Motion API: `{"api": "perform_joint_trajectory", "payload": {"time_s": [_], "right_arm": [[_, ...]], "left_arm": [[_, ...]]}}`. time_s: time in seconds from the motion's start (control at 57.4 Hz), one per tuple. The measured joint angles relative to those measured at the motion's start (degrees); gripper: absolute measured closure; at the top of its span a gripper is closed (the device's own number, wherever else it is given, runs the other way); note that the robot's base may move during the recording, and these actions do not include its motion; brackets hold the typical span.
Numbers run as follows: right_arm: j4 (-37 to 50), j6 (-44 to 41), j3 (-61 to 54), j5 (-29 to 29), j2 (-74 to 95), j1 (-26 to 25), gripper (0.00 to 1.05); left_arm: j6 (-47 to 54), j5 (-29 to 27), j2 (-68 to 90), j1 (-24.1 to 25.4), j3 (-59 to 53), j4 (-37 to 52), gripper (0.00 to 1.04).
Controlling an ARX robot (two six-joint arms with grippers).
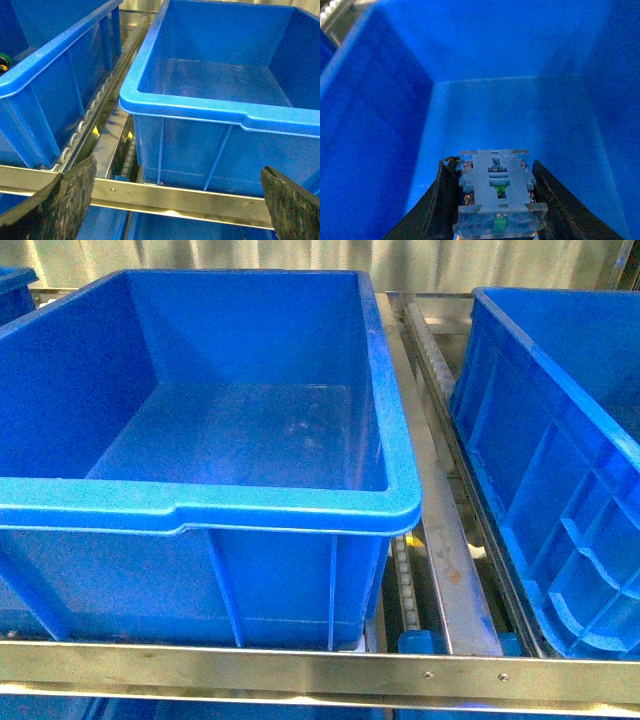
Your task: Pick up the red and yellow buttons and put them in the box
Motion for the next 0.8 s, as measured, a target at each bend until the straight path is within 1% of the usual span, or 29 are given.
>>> {"api": "perform_joint_trajectory", "payload": {"time_s": [0.192, 0.349, 0.418, 0.453, 0.558, 0.593, 0.645, 0.697, 0.732, 0.767, 0.802], "right_arm": [[-3.3, -4.2, 5.7, -0.2, 9.7, -2.4, 0.71], [-2.5, -5.5, 7.7, -3.1, 14.9, -2.8, 0.70], [-1.0, -5.4, 8.0, -4.4, 16.2, -3.0, 0.60], [-0.2, -5.3, 8.0, -5.3, 16.4, -3.1, 0.54], [1.3, -4.9, 7.9, -5.9, 15.8, -3.2, 0.38], [1.5, -4.6, 7.7, -6.1, 15.4, -3.2, 0.34], [2.1, -3.7, 6.8, -6.0, 13.8, -3.2, 0.24], [2.2, -3.8, 5.8, -5.7, 12.2, -3.3, 0.17], [2.4, -3.5, 4.7, -5.8, 10.3, -3.3, 0.11], [2.9, -2.7, 3.7, -6.5, 8.6, -3.4, 0.06], [3.7, -2.0, 2.7, -7.2, 6.9, -3.5, 0.05]], "left_arm": [[0.0, 0.0, 0.0, 0.0, 0.0, 0.0, 0.08], [0.0, 0.0, 0.0, 0.0, 0.0, 0.0, 0.08], [0.0, 0.0, 0.0, 0.0, 0.0, 0.0, 0.08], [0.0, 0.0, 0.0, 0.0, 0.0, 0.0, 0.08], [0.0, 0.0, 0.0, 0.0, 0.0, 0.0, 0.08], [0.0, 0.0, 0.0, 0.0, 0.0, 0.0, 0.08], [0.0, 0.0, 0.0, 0.0, 0.0, 0.0, 0.08], [0.0, 0.0, 0.0, 0.0, 0.0, 0.0, 0.08], [0.0, 0.0, 0.0, 0.0, 0.0, 0.0, 0.08], [0.0, 0.0, 0.0, 0.0, 0.0, 0.0, 0.08], [0.0, 0.0, 0.0, 0.0, 0.0, 0.0, 0.08]]}}
